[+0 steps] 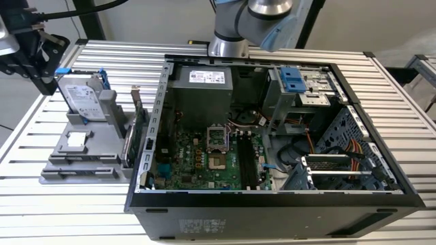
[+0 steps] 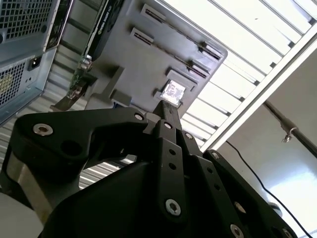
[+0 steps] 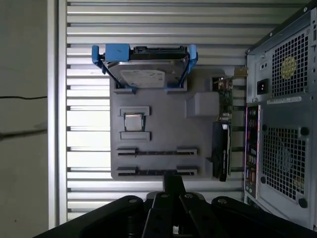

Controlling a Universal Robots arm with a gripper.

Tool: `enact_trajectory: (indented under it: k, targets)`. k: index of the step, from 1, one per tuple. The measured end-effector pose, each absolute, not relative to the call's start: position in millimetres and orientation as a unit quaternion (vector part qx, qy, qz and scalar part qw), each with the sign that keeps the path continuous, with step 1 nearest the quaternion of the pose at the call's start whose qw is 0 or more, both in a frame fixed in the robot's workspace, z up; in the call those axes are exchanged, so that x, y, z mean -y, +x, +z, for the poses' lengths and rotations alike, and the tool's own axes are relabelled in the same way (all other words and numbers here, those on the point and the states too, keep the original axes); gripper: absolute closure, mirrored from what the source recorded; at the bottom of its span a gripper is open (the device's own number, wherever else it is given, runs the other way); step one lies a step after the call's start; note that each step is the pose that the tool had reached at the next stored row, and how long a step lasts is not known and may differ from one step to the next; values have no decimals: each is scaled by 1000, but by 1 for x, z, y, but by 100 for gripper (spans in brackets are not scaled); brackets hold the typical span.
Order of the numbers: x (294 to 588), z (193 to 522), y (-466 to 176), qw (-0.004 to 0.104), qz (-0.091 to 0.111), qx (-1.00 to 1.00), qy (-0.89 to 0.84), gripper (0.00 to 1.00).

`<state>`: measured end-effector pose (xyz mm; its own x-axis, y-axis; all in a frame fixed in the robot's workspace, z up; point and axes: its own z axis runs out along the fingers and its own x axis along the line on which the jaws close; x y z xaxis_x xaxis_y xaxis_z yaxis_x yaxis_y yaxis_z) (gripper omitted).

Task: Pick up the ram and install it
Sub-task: 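Pick up the ram and move it above insertion slot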

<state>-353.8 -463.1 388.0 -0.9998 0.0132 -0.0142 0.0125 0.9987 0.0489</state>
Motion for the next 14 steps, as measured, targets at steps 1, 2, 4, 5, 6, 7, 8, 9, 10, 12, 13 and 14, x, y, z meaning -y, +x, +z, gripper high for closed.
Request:
enact_trajectory:
  k: [1, 2, 4, 5, 6, 7, 8, 9, 10, 12, 13, 14]
  targets:
    - [464, 388, -354, 7, 24, -1000, 6, 100]
    - [465, 388, -354, 7, 24, -1000, 6, 100]
    - [466, 388, -354, 7, 24, -1000, 6, 100]
    - [467, 388, -354, 7, 24, -1000, 6, 100]
    - [468, 388, -354, 7, 24, -1000, 6, 100]
    - [468, 388, -354, 7, 24, -1000, 6, 100]
    - [469, 388, -354, 7, 24, -1000, 6, 100]
    - [469, 388, -354, 7, 24, -1000, 6, 100]
    - [470, 388, -354, 7, 24, -1000, 6, 100]
    - [471, 388, -354, 7, 24, -1000, 6, 100]
    - [471, 388, -354, 7, 24, -1000, 6, 100]
    - [472, 388, -354, 7, 24, -1000, 6, 100]
